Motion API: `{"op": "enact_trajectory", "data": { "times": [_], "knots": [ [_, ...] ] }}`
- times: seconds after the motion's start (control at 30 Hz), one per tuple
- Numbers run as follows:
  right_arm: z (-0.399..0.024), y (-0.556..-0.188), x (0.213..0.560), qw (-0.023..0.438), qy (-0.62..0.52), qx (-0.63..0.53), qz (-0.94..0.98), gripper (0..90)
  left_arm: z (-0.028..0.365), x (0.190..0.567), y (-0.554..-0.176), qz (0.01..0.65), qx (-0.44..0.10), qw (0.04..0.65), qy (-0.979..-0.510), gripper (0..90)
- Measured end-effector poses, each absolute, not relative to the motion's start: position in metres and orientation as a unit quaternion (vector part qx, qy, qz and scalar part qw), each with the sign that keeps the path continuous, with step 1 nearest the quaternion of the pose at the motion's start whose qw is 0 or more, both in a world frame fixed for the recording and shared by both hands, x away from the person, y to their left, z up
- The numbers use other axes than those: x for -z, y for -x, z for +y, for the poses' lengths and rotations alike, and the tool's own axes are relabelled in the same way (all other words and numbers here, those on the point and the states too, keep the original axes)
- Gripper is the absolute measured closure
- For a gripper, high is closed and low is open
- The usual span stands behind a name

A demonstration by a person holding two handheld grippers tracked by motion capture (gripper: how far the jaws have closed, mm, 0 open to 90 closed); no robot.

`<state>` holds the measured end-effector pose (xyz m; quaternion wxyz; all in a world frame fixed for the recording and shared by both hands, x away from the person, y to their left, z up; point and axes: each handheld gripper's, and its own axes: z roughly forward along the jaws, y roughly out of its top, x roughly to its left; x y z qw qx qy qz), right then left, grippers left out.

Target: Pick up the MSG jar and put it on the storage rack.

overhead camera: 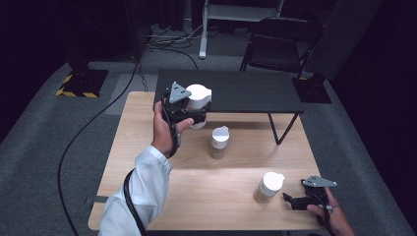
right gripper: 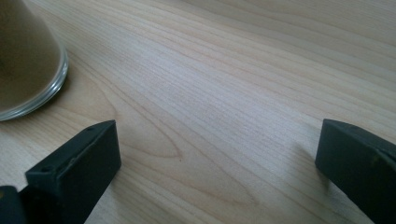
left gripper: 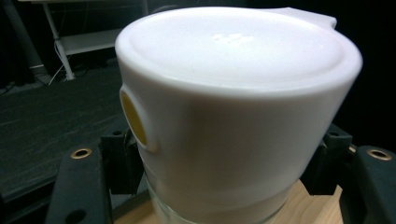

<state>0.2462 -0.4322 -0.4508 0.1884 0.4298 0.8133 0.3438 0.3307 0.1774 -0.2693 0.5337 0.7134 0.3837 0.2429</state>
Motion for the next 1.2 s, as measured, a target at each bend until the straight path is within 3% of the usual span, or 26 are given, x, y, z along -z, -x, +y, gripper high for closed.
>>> {"op": "enact_trajectory", "data": {
  "times": [1.2],
  "knots": [
    [-0.432,-0.246,0.451,0.188,-0.430,-0.344,0.813,0.0,0.164,0.251,-0.381,0.409,-0.276,0.536,-0.685,29.6]
  ]
}}
